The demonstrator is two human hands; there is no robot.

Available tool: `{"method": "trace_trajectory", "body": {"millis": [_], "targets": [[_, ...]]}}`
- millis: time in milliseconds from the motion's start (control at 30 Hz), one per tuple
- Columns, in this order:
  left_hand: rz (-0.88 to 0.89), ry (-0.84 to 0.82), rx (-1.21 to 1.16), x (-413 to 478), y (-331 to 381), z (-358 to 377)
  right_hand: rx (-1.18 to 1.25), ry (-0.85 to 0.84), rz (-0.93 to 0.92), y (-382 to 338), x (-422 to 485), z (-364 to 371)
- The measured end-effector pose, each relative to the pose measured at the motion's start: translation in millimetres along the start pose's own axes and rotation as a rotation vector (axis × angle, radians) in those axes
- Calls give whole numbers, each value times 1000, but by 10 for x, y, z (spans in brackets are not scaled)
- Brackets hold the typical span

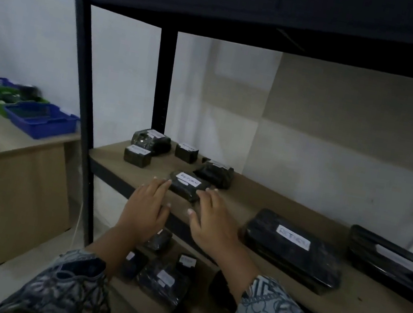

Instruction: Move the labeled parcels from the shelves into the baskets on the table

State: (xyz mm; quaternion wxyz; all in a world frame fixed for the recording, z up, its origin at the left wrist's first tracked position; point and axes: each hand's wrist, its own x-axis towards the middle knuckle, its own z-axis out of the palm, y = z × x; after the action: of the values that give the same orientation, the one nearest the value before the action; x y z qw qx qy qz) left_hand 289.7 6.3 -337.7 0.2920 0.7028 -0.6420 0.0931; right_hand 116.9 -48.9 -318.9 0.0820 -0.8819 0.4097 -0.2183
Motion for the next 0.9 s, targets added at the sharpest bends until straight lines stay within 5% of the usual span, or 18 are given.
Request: {"method": "trace_trajectory", "body": {"millis": [233, 433, 900], "targets": [[138, -144, -80, 624, -675, 111, -35, 70, 341, -171, 608, 152], [261, -146, -86, 697, -808, 275, -61, -60, 558, -127, 712, 261], [278, -126, -119, 671, -843, 257, 642, 268, 507, -56, 621, 266]]}}
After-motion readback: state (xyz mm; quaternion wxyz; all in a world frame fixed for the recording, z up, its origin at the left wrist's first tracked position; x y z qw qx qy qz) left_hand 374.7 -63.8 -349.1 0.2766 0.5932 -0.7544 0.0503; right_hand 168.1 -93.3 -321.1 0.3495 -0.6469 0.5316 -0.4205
